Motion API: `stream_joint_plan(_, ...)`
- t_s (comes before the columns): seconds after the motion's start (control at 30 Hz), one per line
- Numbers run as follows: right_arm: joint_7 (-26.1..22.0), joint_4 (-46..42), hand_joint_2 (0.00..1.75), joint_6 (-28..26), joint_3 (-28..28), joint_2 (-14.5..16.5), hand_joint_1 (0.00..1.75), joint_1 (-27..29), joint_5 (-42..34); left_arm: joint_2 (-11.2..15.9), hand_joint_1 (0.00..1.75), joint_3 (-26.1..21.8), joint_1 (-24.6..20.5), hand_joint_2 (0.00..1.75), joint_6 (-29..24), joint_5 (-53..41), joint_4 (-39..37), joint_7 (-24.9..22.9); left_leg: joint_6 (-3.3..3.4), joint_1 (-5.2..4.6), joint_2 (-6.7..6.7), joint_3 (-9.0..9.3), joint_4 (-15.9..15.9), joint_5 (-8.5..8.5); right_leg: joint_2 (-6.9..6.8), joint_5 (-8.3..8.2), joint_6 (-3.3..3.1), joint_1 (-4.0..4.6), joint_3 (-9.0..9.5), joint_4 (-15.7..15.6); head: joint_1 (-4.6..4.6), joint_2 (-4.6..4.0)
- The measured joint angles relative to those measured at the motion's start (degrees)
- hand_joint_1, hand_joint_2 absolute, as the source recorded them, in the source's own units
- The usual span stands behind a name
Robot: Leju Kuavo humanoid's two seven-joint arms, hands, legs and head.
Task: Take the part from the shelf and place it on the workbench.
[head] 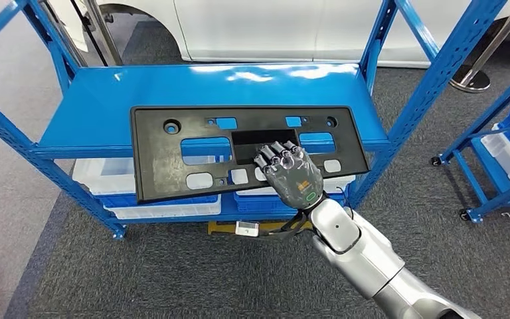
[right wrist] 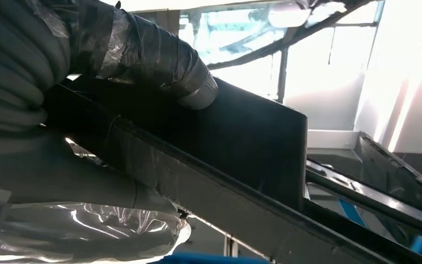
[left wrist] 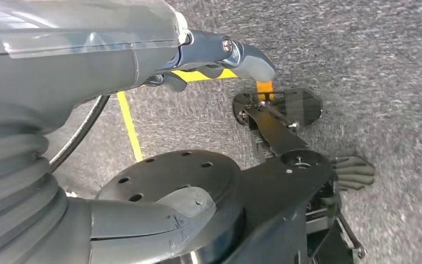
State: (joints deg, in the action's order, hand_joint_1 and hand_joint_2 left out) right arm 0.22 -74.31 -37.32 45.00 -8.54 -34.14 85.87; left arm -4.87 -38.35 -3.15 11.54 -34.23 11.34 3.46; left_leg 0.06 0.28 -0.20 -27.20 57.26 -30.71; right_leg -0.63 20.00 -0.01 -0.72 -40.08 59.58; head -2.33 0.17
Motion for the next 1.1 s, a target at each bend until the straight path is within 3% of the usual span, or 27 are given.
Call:
stream_joint_plan(0.07,-0.33,0.11,1.75,0.15,-0.01,0.07,1.75,-0.19,-0.5,0.0,0.0,0.01,-0.02,1.75,0.01,-0.14,-0.01,-0.1,0.97,0.16,0.26,-0.94,-0.23,1.27,0.16,0.37,0.61,-0.06,-0.47,0.09,0.0,0.0)
stream_joint_plan(0.13,-0.61,0.23,1.75,0.47,-0.04,0.05,1.75,-0.44,-1.1,0.04,0.0,0.02,-0.06,1.75,-0.01,-0.4,-0.02,-0.32,1.94,0.31,0.59,-2.35,-0.4,2.82,0.34,5.14,0.89,-0.16,-1.8,3.75,0.02,0.0)
stream_joint_plan(0.2,-0.89,0.28,1.75,1.1,-0.1,0.05,1.75,-0.65,-1.67,0.15,0.0,0.02,-0.05,1.75,-0.01,-0.56,-0.02,-0.49,2.41,0.08,0.68,-4.3,-0.25,4.34,0.37,10.78,1.06,-0.19,-3.42,11.16,0.01,0.0)
stream_joint_plan(0.23,-1.0,0.32,1.75,1.39,-0.12,0.05,1.75,-0.7,-1.84,0.2,0.0,0.02,-0.06,1.75,0.02,-0.56,-0.02,-0.53,2.44,-0.07,0.7,-5.33,-0.09,5.02,0.38,11.69,1.09,-0.17,-3.64,14.27,0.02,0.0)
stream_joint_plan(0.27,-1.11,0.36,1.75,1.66,-0.13,0.06,1.75,-0.73,-1.95,0.25,0.0,0.02,-0.07,1.75,0.07,-0.57,-0.02,-0.58,2.43,-0.21,0.71,-6.41,0.12,5.69,0.38,11.54,1.05,-0.14,-3.28,16.28,0.01,0.0)
stream_joint_plan(0.3,-1.17,0.4,1.75,1.84,-0.13,0.08,1.75,-0.77,-1.96,0.27,0.0,0.02,-0.08,1.75,0.16,-0.59,-0.02,-0.66,2.4,-0.32,0.71,-7.41,0.39,6.24,0.38,10.26,0.87,-0.08,-1.88,16.0,0.01,-0.01)
stream_joint_plan(0.33,-1.21,0.43,1.75,2.03,-0.13,0.11,1.75,-0.86,-1.96,0.29,0.0,0.02,-0.08,1.75,0.25,-0.61,-0.02,-0.79,2.34,-0.45,0.7,-8.39,0.69,6.79,0.39,8.8,0.54,0.03,0.62,13.72,0.01,0.0)
stream_joint_plan(0.37,-1.24,0.43,1.75,2.2,-0.13,0.16,1.75,-1.04,-1.98,0.28,0.0,0.02,-0.08,1.75,0.33,-0.67,-0.02,-0.91,2.24,-0.53,0.69,-9.18,0.97,7.28,0.39,8.49,0.03,0.21,3.69,9.83,-0.01,0.0)
stream_joint_plan(0.43,-1.27,0.42,1.75,2.44,-0.13,0.36,1.75,-1.44,-2.11,0.26,0.0,0.02,-0.07,1.75,0.38,-0.95,-0.02,-1.16,1.8,-0.63,0.7,-10.17,1.27,8.26,0.41,9.51,-0.72,0.66,9.02,2.01,-0.02,0.0)
stream_joint_plan(0.47,-1.33,0.42,1.75,2.52,-0.13,0.44,1.75,-1.65,-2.23,0.26,0.0,0.02,-0.07,1.75,0.38,-1.14,-0.02,-1.26,1.49,-0.56,0.72,-10.34,1.17,8.77,0.41,10.23,-0.94,0.89,10.18,-0.13,-0.02,0.0)
stream_joint_plan(0.57,-1.62,0.44,1.75,3.19,-0.13,0.6,1.75,-2.07,-2.84,0.37,0.0,0.02,-0.08,1.75,0.62,-1.55,-0.02,-1.54,0.52,-0.51,0.63,-10.87,0.67,9.66,0.27,8.99,-1.52,0.74,9.88,-1.64,-0.01,0.0)
stream_joint_plan(0.63,-1.74,0.43,1.75,3.63,-0.12,0.85,1.75,-2.18,-3.31,0.46,0.0,-0.01,-0.03,1.75,1.42,-1.38,-0.02,-1.18,-0.06,-0.5,0.47,-12.1,3.27,6.5,0.08,7.65,-2.2,0.23,8.94,-2.37,-0.03,-0.01)
stream_joint_plan(0.7,-1.77,0.42,1.75,3.94,-0.1,1.05,1.75,-2.2,-3.72,0.52,0.0,-0.14,0.07,1.75,2.34,-0.87,-0.02,-0.49,-0.68,-0.13,0.4,-14.13,10.09,1.29,-0.13,6.48,-2.47,0.2,7.63,-2.42,-0.05,-0.01)
stream_joint_plan(0.73,-1.8,0.42,1.75,4.13,-0.09,1.1,1.75,-2.17,-3.87,0.54,0.0,-0.27,0.11,1.75,2.66,-0.61,-0.02,-0.14,-1.0,0.07,0.41,-15.0,13.68,-0.22,-0.32,6.0,-2.4,0.2,6.95,-2.36,-0.04,-0.02)
stream_joint_plan(0.77,-1.94,0.44,1.75,4.28,-0.07,1.18,1.75,-2.14,-3.99,0.61,0.0,-0.48,0.12,1.75,2.92,-0.3,-0.02,0.19,-1.3,0.26,0.43,-15.27,16.05,-0.51,-0.6,5.57,-2.33,0.18,6.29,-2.28,-0.04,-0.01)
stream_joint_plan(0.8,-2.17,0.51,1.75,4.47,-0.03,1.41,1.75,-2.13,-4.08,0.76,0.0,-0.75,0.13,1.75,3.2,0.08,-0.02,0.44,-1.57,0.44,0.5,-14.55,16.44,0.3,-0.91,5.21,-2.21,0.14,5.67,-2.15,-0.04,-0.01)
stream_joint_plan(0.83,-2.44,0.68,1.75,4.67,0.05,1.9,1.75,-2.18,-4.13,1.01,0.0,-1.09,0.13,1.75,3.51,0.54,-0.02,0.59,-1.76,0.6,0.72,-12.66,14.43,1.74,-1.23,4.95,-2.06,0.08,5.17,-1.98,-0.04,0.0)
stream_joint_plan(0.9,-2.86,1.5,1.75,5.13,0.45,3.88,1.75,-2.68,-4.07,1.74,0.0,-1.95,0.01,1.75,4.41,1.75,-0.02,0.63,-1.9,0.6,2.44,-6.89,6.31,3.61,-1.8,4.66,-1.69,0.11,4.42,-1.42,-0.05,0.0)
stream_joint_plan(0.97,-2.81,2.94,1.75,5.42,1.19,6.43,1.75,-3.7,-3.78,2.52,0.0,-2.94,-0.29,1.75,5.41,2.79,-0.02,0.53,-1.4,0.23,3.84,-3.45,0.6,3.41,-2.53,4.42,-1.19,0.29,4.04,-0.97,-0.04,0.0)
stream_joint_plan(1.03,-2.56,4.46,1.75,5.44,2.02,8.64,1.75,-4.65,-3.52,3.09,0.0,-3.86,-0.46,1.75,6.03,3.32,-0.02,0.42,-0.46,0.02,3.18,-3.4,-0.41,3.31,-3.6,4.12,-0.63,0.39,3.99,-0.98,-0.02,0.0)
stream_joint_plan(1.1,-2.34,5.56,1.75,5.42,2.58,10.11,1.75,-5.22,-3.48,3.34,0.0,-4.42,-0.44,1.75,6.21,3.46,-0.02,0.37,0.62,0.29,2.13,-3.57,-0.87,3.97,-3.09,5.06,-0.09,0.24,3.72,-0.05,0.0,0.0)
